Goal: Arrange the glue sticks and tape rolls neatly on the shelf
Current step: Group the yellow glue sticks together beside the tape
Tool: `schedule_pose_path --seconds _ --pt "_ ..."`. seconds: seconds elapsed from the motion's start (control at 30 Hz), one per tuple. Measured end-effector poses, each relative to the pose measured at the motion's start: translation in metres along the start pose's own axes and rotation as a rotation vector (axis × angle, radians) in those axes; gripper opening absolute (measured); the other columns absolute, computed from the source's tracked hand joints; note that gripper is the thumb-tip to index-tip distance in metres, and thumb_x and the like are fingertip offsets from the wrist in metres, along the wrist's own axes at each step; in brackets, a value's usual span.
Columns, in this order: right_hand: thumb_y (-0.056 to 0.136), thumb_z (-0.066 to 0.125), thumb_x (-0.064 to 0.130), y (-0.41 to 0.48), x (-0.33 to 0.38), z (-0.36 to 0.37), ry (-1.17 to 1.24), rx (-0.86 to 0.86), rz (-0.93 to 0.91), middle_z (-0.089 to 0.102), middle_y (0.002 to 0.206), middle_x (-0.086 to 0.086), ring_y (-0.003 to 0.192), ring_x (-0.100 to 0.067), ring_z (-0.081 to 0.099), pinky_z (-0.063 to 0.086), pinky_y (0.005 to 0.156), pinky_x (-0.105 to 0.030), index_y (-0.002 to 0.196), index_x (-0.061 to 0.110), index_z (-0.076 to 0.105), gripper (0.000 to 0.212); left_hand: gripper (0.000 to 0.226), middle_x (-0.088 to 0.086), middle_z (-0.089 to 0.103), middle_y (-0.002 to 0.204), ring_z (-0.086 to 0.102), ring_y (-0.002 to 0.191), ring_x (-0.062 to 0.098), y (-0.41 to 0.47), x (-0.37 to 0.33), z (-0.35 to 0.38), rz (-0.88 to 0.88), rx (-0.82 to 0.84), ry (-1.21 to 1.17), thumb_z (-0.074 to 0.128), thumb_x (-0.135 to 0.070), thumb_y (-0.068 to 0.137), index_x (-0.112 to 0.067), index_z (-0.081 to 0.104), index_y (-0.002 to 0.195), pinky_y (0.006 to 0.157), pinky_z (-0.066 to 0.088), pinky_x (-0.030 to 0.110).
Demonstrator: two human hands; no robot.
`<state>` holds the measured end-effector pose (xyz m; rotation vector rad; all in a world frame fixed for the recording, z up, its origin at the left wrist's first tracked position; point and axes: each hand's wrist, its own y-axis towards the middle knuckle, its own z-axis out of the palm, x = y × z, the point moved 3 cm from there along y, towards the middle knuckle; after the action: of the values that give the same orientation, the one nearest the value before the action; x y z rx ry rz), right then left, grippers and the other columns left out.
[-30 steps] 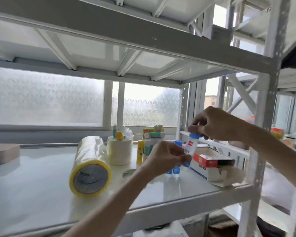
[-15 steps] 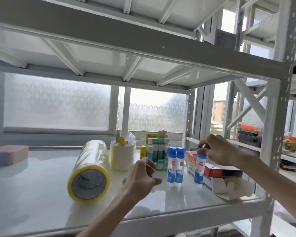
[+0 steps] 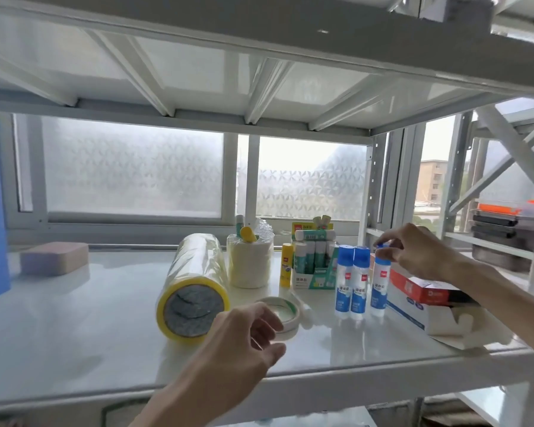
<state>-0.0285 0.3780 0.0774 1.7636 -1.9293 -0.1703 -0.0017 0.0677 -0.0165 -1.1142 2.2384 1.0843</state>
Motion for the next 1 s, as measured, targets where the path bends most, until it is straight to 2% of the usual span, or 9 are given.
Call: schedule_pose_path --seconds 0.1,0.3,0.37,0.43,0.53,0.67,0.8,0.9,1.0 --pt "0.084 0.068 0.016 -0.001 0.001 0.000 -0.006 0.012 -0.009 0.071 0.093 -0.007 0.071 -0.006 0.061 0.042 0.061 -0.015 0.113 0.007 0.066 0.030 0.011 -0.008 0.071 0.080 0.065 0.076 -0.002 -0.003 0.006 -0.008 -0.037 -0.025 -0.003 0.076 -0.031 0.078 -0.029 0.070 0.086 0.066 0.051 0.011" --pt "0.082 0.071 0.017 -0.009 0.001 -0.007 -0.085 0.071 0.057 0.067 0.110 -0.011 0.095 -0.024 0.064 0.052 0.083 -0.035 0.133 0.013 0.051 0.054 0.004 -0.012 0.072 0.077 0.067 0.072 0.004 -0.010 0.006 -0.018 -0.019 -0.036 -0.011 0.074 -0.028 0.081 -0.029 0.070 0.083 0.069 0.056 0.021" --pt "0.082 0.070 0.007 -0.016 0.008 -0.015 -0.156 -0.025 0.046 0.058 0.127 -0.016 0.112 -0.029 0.060 0.049 0.087 -0.037 0.138 0.016 0.043 0.063 0.006 -0.016 0.072 0.077 0.067 0.070 0.004 -0.012 0.003 -0.023 -0.004 -0.071 -0.023 0.073 -0.025 0.082 -0.030 0.071 0.081 0.067 0.055 0.017" --pt "0.081 0.068 0.000 -0.023 0.021 -0.025 -0.228 -0.196 -0.025 0.053 0.130 -0.016 0.115 -0.029 0.057 0.050 0.085 -0.035 0.137 0.016 0.042 0.064 0.010 -0.019 0.072 0.076 0.067 0.069 0.002 -0.011 0.000 -0.030 0.004 -0.133 -0.031 0.074 -0.023 0.082 -0.032 0.071 0.078 0.066 0.052 0.011" --pt "0.080 0.065 -0.007 -0.036 0.050 -0.037 -0.231 -0.427 -0.180 0.052 0.124 -0.012 0.109 -0.028 0.059 0.051 0.079 -0.031 0.127 0.015 0.051 0.054 0.014 -0.020 0.071 0.074 0.067 0.072 0.001 -0.010 -0.004 -0.044 0.020 -0.237 -0.050 0.076 -0.018 0.080 -0.030 0.071 0.074 0.066 0.049 0.007" --pt "0.087 0.056 -0.006 -0.057 0.100 -0.040 -0.082 -0.533 -0.370 0.056 0.117 -0.006 0.089 -0.015 0.060 0.050 0.073 -0.021 0.115 0.015 0.060 0.035 0.017 -0.017 0.072 0.071 0.068 0.068 0.000 -0.011 -0.003 -0.059 0.013 -0.303 -0.096 0.077 -0.012 0.078 -0.027 0.072 0.071 0.061 0.047 0.003" --pt "0.093 0.053 0.003 -0.063 0.140 -0.020 0.095 -0.366 -0.386 0.063 0.107 0.003 0.084 -0.008 0.061 0.052 0.075 -0.020 0.103 0.017 0.067 0.023 0.019 -0.014 0.073 0.070 0.069 0.067 0.001 -0.015 0.001 -0.069 -0.014 -0.326 -0.130 0.078 -0.010 0.077 -0.027 0.073 0.071 0.062 0.049 0.005" --pt "0.094 0.048 0.008 -0.047 0.155 0.011 0.169 -0.186 -0.362 0.068 0.106 -0.001 0.090 -0.012 0.063 0.054 0.083 -0.029 0.105 0.015 0.066 0.022 0.016 -0.014 0.074 0.072 0.070 0.067 0.002 -0.012 -0.001 -0.078 -0.039 -0.337 -0.140 0.077 -0.010 0.077 -0.025 0.074 0.072 0.065 0.052 0.011" --pt "0.090 0.051 0.006 -0.011 0.162 0.040 0.193 -0.062 -0.260 0.067 0.100 -0.008 0.087 -0.019 0.063 0.056 0.078 -0.033 0.108 0.009 0.064 0.022 0.011 -0.016 0.074 0.074 0.069 0.070 -0.002 0.011 0.000 -0.091 -0.050 -0.357 -0.109 0.076 -0.015 0.079 -0.025 0.073 0.076 0.068 0.053 0.015"
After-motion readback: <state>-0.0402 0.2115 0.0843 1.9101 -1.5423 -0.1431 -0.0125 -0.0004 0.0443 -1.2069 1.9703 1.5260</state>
